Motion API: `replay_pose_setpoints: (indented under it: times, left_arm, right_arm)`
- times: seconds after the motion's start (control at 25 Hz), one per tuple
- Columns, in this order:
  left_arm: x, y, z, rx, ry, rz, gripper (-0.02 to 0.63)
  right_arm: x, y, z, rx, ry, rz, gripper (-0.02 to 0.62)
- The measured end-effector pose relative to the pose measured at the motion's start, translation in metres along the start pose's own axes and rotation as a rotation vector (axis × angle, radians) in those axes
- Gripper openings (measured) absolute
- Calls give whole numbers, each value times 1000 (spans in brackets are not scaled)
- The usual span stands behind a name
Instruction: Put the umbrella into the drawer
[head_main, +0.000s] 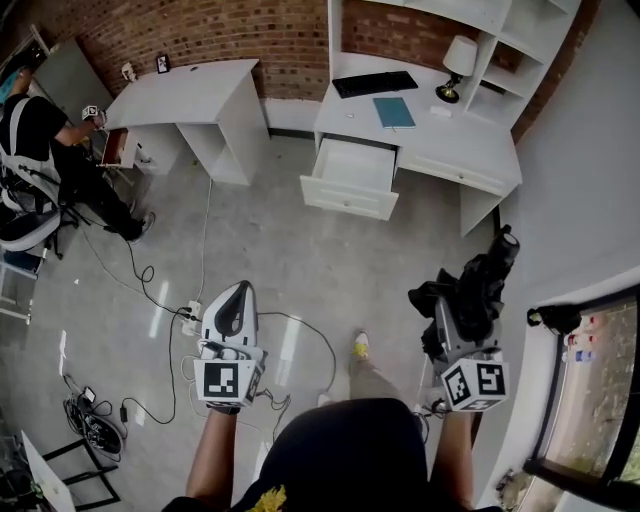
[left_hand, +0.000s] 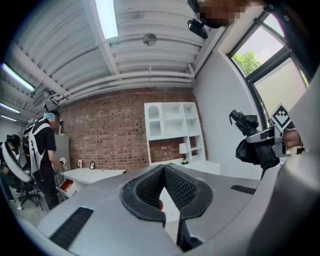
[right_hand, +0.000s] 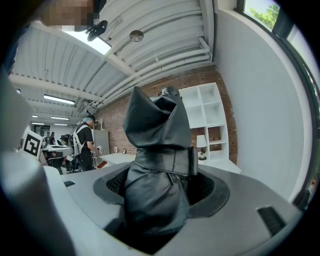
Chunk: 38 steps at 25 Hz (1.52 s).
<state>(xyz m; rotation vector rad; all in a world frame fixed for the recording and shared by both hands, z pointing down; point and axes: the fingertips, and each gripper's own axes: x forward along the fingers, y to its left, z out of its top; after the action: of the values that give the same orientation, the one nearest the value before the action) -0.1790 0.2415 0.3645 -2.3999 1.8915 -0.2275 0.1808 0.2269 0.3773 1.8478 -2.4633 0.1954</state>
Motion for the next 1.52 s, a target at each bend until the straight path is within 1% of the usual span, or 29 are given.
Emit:
replay_pose_setpoints:
  times: [0.12,0.24,0.36,0.44,0.52,0.6,0.76,0.92,1.04,1.2,1.32,1.4,1.48,1.52]
  left_arm:
    - [37,3,9,-7,5,25,17]
    - [89,4,20,12,28,46,17]
    - [133,-3,29,7,35,71,17]
    - [156,-13,33,15,34,69,17]
    - [175,-23,34,47,44,61,17]
    - [193,-29,34,66,51,55,17]
    - [234,-25,36,39,37,62,17]
    - [274,-16,20,-2,40,51,17]
    - [311,0,9,-30,33,41,17]
    - [368,33,-10,-57,21,21,17]
    - [415,57,-12,-102,9,-7,17]
    - [444,72,-13,-123,1,-31,17]
    - [472,83,-18,-156,16,-61,17]
    - [485,85,-21,-178,32,-80,17]
  right_arm:
    - [39,-28,7,0,3,10,299]
    - [86,-64,19,-15,6,22,299]
    - [126,-98,23,-2,7,26,299]
    - [146,-113,24,12,9,39,299]
    - [164,-120,23,11,17,59,299]
    - [183,-122,23,-1,19,88,299]
    - [223,-123,25,3,18,137,299]
    - [254,-123,23,-50,27,136,299]
    - [289,-120,20,-57,32,133,299]
    - [340,-111,24,-70,49,115,299]
    - [384,-105,33,-65,83,106,299]
    - [415,-99,38,-84,113,97,299]
    - [445,-87,40,-117,152,98,299]
    - [459,-78,41,-127,170,112,299]
